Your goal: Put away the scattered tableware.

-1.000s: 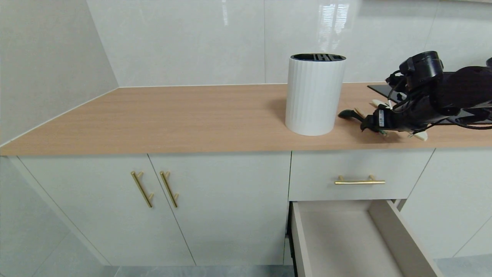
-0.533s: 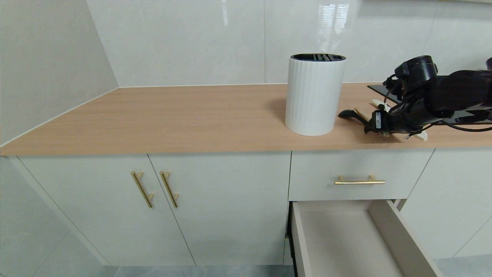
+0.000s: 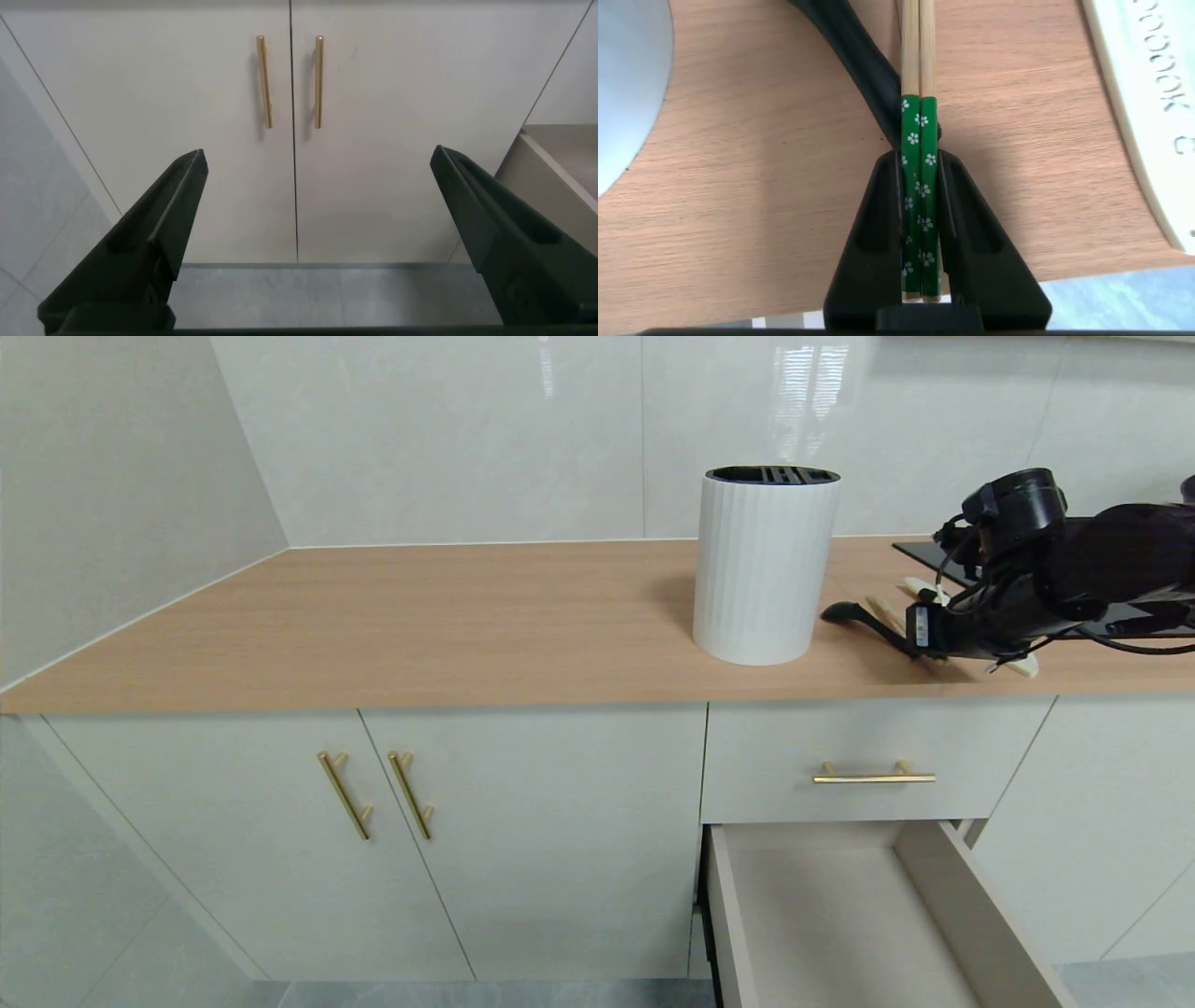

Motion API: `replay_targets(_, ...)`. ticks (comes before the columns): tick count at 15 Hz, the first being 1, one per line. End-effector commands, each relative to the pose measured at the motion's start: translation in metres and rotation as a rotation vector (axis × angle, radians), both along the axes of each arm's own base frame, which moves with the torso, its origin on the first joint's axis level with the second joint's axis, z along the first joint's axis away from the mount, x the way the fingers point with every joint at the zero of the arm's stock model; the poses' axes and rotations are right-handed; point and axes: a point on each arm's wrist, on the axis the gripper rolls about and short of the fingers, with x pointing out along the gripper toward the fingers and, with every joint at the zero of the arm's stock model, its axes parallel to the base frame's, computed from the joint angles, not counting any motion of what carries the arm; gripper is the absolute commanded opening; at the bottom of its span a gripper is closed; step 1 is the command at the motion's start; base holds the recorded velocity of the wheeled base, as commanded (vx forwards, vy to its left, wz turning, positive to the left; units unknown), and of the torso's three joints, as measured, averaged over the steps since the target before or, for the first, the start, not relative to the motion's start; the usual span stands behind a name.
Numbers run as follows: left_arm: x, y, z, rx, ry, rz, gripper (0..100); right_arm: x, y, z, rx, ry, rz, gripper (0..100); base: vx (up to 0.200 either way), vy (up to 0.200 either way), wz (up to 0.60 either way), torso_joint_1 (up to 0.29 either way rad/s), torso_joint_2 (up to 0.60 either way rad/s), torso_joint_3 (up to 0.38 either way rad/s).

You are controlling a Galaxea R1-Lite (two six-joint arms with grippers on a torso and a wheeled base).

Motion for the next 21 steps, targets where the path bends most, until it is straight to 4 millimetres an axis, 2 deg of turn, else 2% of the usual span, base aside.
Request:
replay_targets(1, 0.000, 0.000, 0.000, -0.001, 0.001, 0.001, 100, -0.012, -0.002, 0.017, 0.021, -0.042, -0.013, 0, 0.000, 0.000, 0.00, 0.000, 0.00, 0.000)
replay_targets(2, 0.000, 0.000, 0.000, -0.001, 0.001, 0.001, 100, -0.024, -0.003, 0.029, 0.040, -0.069, -0.022, 0, 0.000, 0.000, 0.00, 0.000, 0.00, 0.000)
replay_targets(4, 0.000, 0.000, 0.000, -0.001, 0.001, 0.001, 100, -0.068, -0.009, 0.056, 0.061, -0.124, -0.026, 0, 0.000, 0.000, 0.00, 0.000, 0.00, 0.000)
replay_targets(5, 0.000, 0.000, 0.000, -0.001, 0.001, 0.001, 100, -0.090, -0.012, 0.062, 0.065, -0.131, -0.022, 0, 0.000, 0.000, 0.00, 0.000, 0.00, 0.000)
replay_targets(8, 0.000, 0.000, 0.000, -0.001, 0.001, 0.001, 100, -0.188, -0.022, 0.085, 0.112, -0.215, 0.063, 0, 0.000, 0.000, 0.00, 0.000, 0.00, 0.000)
replay_targets(10, 0.000, 0.000, 0.000, -0.001, 0.001, 0.001, 100, -0.240, -0.026, 0.081, 0.168, -0.243, 0.171, 0, 0.000, 0.000, 0.00, 0.000, 0.00, 0.000)
replay_targets(11, 0.000, 0.000, 0.000, -0.001, 0.001, 0.001, 100, -0.256, -0.025, 0.074, 0.183, -0.235, 0.219, 0, 0.000, 0.000, 0.00, 0.000, 0.00, 0.000)
replay_targets(14, 0.000, 0.000, 0.000, -0.001, 0.001, 0.001, 100, -0.287, -0.027, 0.040, 0.133, -0.173, 0.361, 0, 0.000, 0.000, 0.00, 0.000, 0.00, 0.000)
replay_targets(18, 0.000, 0.000, 0.000, -0.001, 0.001, 0.001, 100, -0.297, -0.013, 0.010, 0.095, 0.018, 0.536, 0, 0.000, 0.000, 0.00, 0.000, 0.00, 0.000)
replay_targets(20, 0.000, 0.000, 0.000, -0.001, 0.001, 0.001, 100, -0.289, -0.002, -0.005, 0.065, 0.171, 0.586, 0, 0.000, 0.000, 0.00, 0.000, 0.00, 0.000)
replay_targets(21, 0.000, 0.000, 0.000, -0.001, 0.001, 0.001, 100, -0.272, 0.005, -0.018, 0.045, 0.279, 0.574, 0, 0.000, 0.000, 0.00, 0.000, 0.00, 0.000)
